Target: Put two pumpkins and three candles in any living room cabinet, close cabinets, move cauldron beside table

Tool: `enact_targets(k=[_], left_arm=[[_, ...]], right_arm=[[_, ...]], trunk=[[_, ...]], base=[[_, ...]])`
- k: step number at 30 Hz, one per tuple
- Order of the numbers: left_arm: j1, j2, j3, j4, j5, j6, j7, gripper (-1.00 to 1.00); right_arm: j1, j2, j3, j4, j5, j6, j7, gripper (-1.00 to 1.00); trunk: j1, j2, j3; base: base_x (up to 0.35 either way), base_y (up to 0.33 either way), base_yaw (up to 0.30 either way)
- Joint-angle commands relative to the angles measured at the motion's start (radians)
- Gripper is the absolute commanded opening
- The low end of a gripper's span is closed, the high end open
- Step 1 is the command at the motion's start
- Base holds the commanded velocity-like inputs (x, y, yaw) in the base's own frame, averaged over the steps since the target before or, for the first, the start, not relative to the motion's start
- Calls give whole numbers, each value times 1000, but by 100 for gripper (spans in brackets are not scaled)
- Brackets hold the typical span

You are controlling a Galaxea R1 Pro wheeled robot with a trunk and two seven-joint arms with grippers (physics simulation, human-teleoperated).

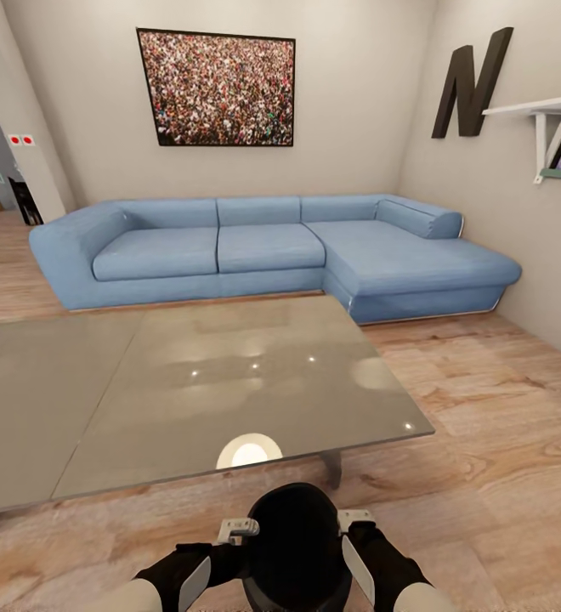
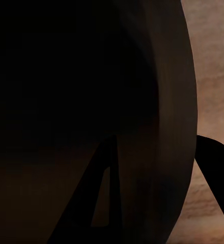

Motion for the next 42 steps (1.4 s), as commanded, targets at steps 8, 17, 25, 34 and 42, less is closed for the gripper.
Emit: enact_targets(k=[8,17,25,34,42], left_arm=[[0,1,4,13,-6,4,0,-100],[0,1,4,13,-6,4,0,-100],[0,2,4,13,-6,4,0,-100],[0,2,4,13,-6,4,1,100],[0,2,4,13,-6,5,0,100]], right_arm=[[1,0,10,-2,16,2,-10,-100],[1,0,10,-2,16,2,-10,-100],[1,0,10,-1,16,2,-10,100],[1,0,10,-1,16,2,-7,100],[1,0,10,-2,16,2,-7,100]], trunk=[[12,-1,-25],[12,-1,-25],[12,-1,-25],[12,-1,-25],[12,-1,-25]], base=[[0,0,0],[0,0,0],[0,0,0],[0,0,0],[0,0,0]])
